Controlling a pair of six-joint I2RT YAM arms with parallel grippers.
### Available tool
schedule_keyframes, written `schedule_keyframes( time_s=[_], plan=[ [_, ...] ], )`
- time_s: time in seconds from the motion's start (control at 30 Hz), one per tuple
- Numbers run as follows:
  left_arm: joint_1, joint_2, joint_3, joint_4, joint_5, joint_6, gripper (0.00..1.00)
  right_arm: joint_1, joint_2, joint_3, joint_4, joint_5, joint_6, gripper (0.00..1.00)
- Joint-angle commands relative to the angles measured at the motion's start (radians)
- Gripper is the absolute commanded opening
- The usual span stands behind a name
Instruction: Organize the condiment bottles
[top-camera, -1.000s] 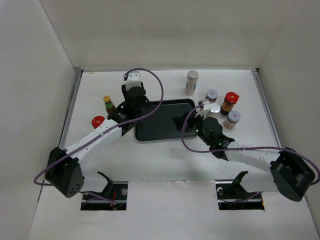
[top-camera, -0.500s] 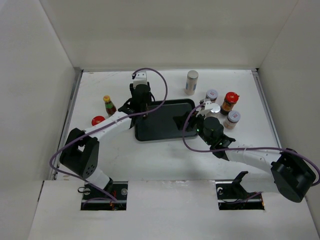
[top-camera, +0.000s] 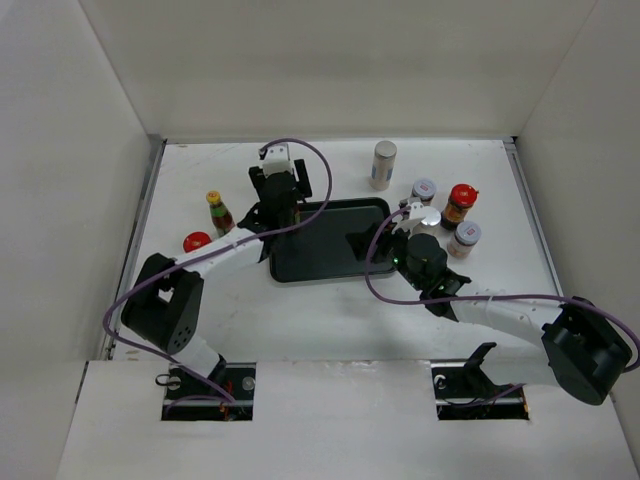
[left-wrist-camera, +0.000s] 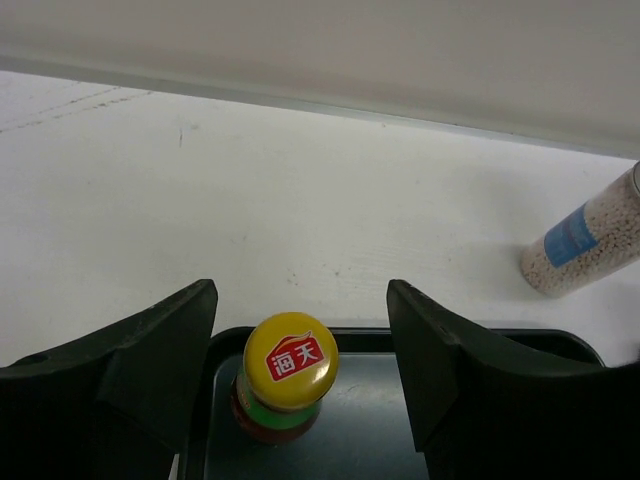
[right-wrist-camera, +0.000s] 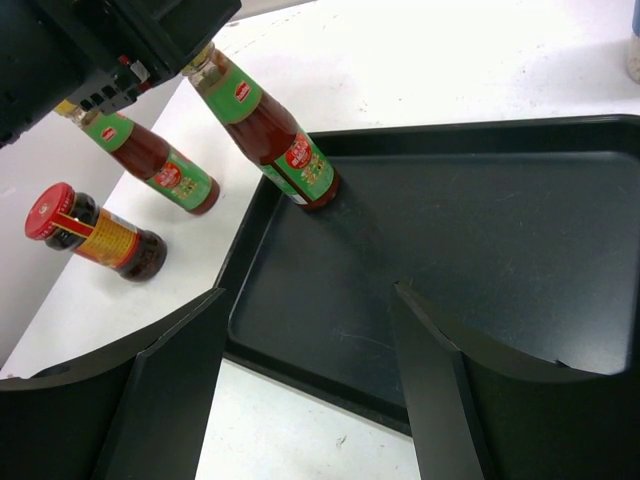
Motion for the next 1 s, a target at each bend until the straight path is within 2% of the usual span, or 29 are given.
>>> schedule_keyframes(
  time_s=[0.0,0.1,0.3,0.43,0.6,0.7,0.87,0.97],
  plan=[
    [0.005,-0.075,-0.036,0.104,-0.015,0.006,0.70,-0.007,-0.009,0.008,0.048,-0.012,0.014,0.72],
    [0.003,-0.143,-0.067,0.093,-0.023,0.001,0.74,-0.006,-0.018,0.006,0.052,-0.008,0.005,0.73],
    [0.029,-0.359,-0.121,-0.026,-0.047,-0.031,0.73,-0.010,-0.009,0.008,0.049,-0.012,0.009,0.73],
    [0.094,-0.442,-0.109,-0.271,-0.058,-0.127,0.71,-0.020,0.005,0.006,0.051,-0.012,0.017,0.74],
    [0.216,-0.439,-0.113,-0.414,-0.054,-0.199,0.66,-0.015,0.007,0.009,0.052,-0.012,0.014,0.74],
    [0.250,-0.410,-0.102,-0.419,-0.049,-0.207,0.63,-0.015,0.024,0.015,0.048,-0.015,0.019,0.74],
    [0.270,-0.344,-0.084,-0.402,-0.107,-0.181,0.62,-0.015,0.019,0.014,0.052,-0.018,0.015,0.74],
    [0.295,-0.304,-0.073,-0.375,-0.096,-0.167,0.62,-0.015,0.024,0.018,0.045,-0.025,0.019,0.74]
  ],
)
